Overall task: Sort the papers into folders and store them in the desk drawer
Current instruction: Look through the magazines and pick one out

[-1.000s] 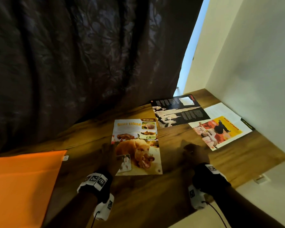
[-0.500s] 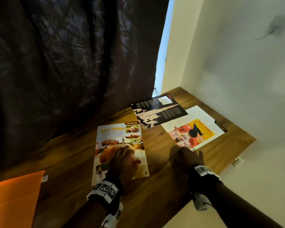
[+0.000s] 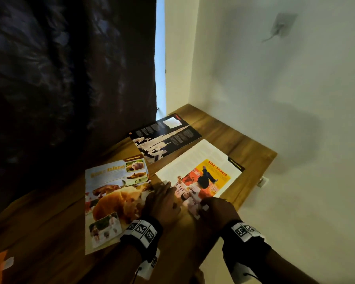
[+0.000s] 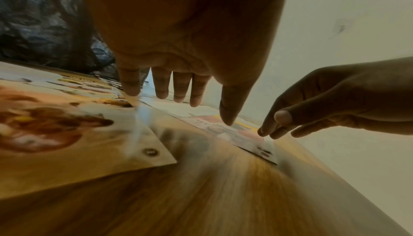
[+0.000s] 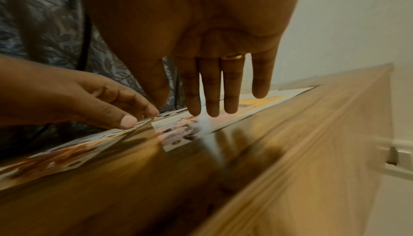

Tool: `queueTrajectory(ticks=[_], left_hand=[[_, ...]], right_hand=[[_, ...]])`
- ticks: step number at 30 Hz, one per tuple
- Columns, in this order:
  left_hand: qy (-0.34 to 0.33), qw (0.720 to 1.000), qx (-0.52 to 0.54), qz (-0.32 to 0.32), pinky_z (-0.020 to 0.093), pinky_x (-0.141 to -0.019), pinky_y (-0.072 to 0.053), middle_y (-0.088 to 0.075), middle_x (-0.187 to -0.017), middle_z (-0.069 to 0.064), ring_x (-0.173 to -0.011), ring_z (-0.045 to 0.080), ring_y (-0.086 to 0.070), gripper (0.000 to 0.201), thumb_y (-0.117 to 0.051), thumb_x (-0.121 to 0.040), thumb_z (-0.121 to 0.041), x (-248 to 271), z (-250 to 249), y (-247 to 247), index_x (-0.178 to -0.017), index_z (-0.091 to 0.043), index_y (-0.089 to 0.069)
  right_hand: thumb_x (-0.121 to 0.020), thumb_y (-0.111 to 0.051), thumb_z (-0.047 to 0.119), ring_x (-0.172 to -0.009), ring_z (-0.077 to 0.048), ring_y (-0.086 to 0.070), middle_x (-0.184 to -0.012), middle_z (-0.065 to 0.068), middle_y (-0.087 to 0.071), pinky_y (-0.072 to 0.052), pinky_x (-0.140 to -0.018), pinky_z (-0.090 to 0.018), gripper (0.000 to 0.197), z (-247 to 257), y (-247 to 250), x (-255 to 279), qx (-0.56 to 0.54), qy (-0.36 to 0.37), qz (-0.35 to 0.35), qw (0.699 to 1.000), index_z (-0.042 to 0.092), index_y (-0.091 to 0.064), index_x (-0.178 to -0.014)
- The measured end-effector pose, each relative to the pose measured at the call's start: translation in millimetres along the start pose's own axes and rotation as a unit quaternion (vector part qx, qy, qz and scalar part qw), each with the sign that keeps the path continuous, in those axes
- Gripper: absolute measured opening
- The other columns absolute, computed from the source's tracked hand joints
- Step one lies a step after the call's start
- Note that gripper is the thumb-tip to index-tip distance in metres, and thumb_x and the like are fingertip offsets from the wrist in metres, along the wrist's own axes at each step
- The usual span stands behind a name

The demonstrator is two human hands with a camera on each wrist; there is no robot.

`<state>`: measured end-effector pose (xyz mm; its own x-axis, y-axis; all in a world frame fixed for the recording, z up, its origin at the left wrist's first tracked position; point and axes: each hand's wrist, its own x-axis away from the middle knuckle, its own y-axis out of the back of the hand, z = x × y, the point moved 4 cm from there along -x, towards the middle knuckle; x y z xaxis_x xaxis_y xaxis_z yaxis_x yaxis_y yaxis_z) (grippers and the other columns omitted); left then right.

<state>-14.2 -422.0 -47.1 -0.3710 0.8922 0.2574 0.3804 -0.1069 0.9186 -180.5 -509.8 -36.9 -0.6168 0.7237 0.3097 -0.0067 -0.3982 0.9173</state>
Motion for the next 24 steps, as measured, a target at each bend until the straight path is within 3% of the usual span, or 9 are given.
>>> queueTrajectory(ticks=[4, 6, 8, 11, 14, 17, 18, 21, 24], left_hand=[[-0.013, 0.999, -0.037, -0.011, 0.049, -0.121, -0.015, -0.021, -0.162, 0.003, -0.150, 0.022, -0.015, 0.063, -0.048, -0.094, -0.045, -14, -13, 4, -0.151, -0.024, -0.028], [-0.015, 0.999, -0.045, -0.006, 0.050, -0.121, -0.012, -0.028, -0.159, 0.003, -0.148, 0.023, -0.020, 0.065, -0.049, -0.094, -0.046, -18, -20, 4, -0.150, -0.024, -0.027], [-0.009, 0.999, -0.046, 0.011, 0.052, -0.121, -0.006, -0.032, -0.157, 0.001, -0.147, 0.024, -0.024, 0.066, -0.050, -0.093, -0.049, -24, -26, 4, -0.150, -0.024, -0.028], [-0.007, 0.998, -0.060, 0.013, 0.054, -0.120, -0.008, -0.039, -0.152, 0.003, -0.142, 0.026, -0.034, 0.066, -0.047, -0.094, -0.052, -34, -29, 5, -0.149, -0.023, -0.028], [-0.031, 0.997, -0.073, 0.008, 0.053, -0.117, -0.018, -0.050, -0.142, 0.004, -0.132, 0.026, -0.047, 0.063, -0.038, -0.095, -0.055, -38, -33, 4, -0.148, -0.021, -0.031], [-0.108, 0.992, -0.065, -0.014, 0.039, -0.111, -0.031, -0.060, -0.130, -0.004, -0.122, 0.017, -0.055, 0.051, -0.035, -0.093, -0.057, -30, -43, 1, -0.131, -0.026, -0.051], [-0.107, 0.993, -0.041, -0.032, 0.035, -0.106, -0.037, -0.061, -0.126, -0.005, -0.119, 0.015, -0.056, 0.044, -0.038, -0.094, -0.055, -30, -44, 4, -0.124, -0.027, -0.055], [-0.015, 0.998, -0.001, -0.064, 0.037, -0.104, -0.039, -0.050, -0.132, -0.002, -0.124, 0.019, -0.045, 0.040, -0.048, -0.093, -0.050, -41, -36, 15, -0.124, -0.025, -0.052], [0.071, 0.997, -0.029, -0.016, 0.047, -0.107, -0.035, -0.036, -0.144, 0.006, -0.135, 0.029, -0.031, 0.058, -0.054, -0.089, -0.057, -49, -33, 15, -0.134, -0.022, -0.043]], right_hand=[[-0.076, -0.061, 0.046, -0.118, -0.019, -0.057, -0.125, 0.009, -0.061, -0.048, -0.097, -0.033, 0.045, -24, 4, -18, -0.058, 0.001, -0.021, 0.998, 0.040, -0.057, -0.121], [-0.079, -0.060, 0.045, -0.136, -0.024, -0.041, -0.145, 0.006, -0.045, -0.041, -0.108, -0.039, 0.053, -31, 2, -30, -0.043, 0.038, -0.016, 0.998, 0.041, -0.048, -0.131], [-0.084, -0.058, 0.042, -0.145, -0.026, -0.026, -0.155, 0.004, -0.031, -0.033, -0.113, -0.042, 0.057, -39, -3, -43, -0.009, 0.050, 0.013, 0.999, 0.039, -0.041, -0.138], [-0.084, -0.054, 0.047, -0.142, -0.023, -0.031, -0.154, 0.007, -0.034, -0.032, -0.114, -0.045, 0.049, -43, -2, -47, 0.016, 0.058, 0.026, 0.998, 0.050, -0.042, -0.132], [-0.089, -0.050, 0.046, -0.140, -0.020, -0.035, -0.151, 0.011, -0.037, -0.031, -0.113, -0.043, 0.038, -56, 5, -53, 0.041, 0.065, 0.014, 0.997, 0.050, -0.049, -0.127], [-0.090, -0.041, 0.055, -0.123, -0.022, -0.050, -0.133, 0.004, -0.052, -0.038, -0.104, -0.040, 0.038, -73, 19, -61, 0.060, 0.018, -0.012, 0.998, 0.045, -0.050, -0.125], [-0.089, -0.038, 0.057, -0.118, -0.023, -0.054, -0.127, 0.002, -0.056, -0.040, -0.101, -0.040, 0.040, -78, 22, -63, 0.054, -0.007, -0.014, 0.998, 0.042, -0.050, -0.125], [-0.085, -0.038, 0.058, -0.106, -0.022, -0.062, -0.114, 0.002, -0.064, -0.046, -0.094, -0.039, 0.040, -87, 28, -66, 0.049, -0.038, -0.024, 0.998, 0.040, -0.051, -0.119], [-0.086, -0.039, 0.057, -0.098, -0.020, -0.066, -0.108, 0.005, -0.067, -0.050, -0.087, -0.037, 0.037, -91, 30, -64, 0.047, -0.042, -0.034, 0.997, 0.039, -0.053, -0.115]])
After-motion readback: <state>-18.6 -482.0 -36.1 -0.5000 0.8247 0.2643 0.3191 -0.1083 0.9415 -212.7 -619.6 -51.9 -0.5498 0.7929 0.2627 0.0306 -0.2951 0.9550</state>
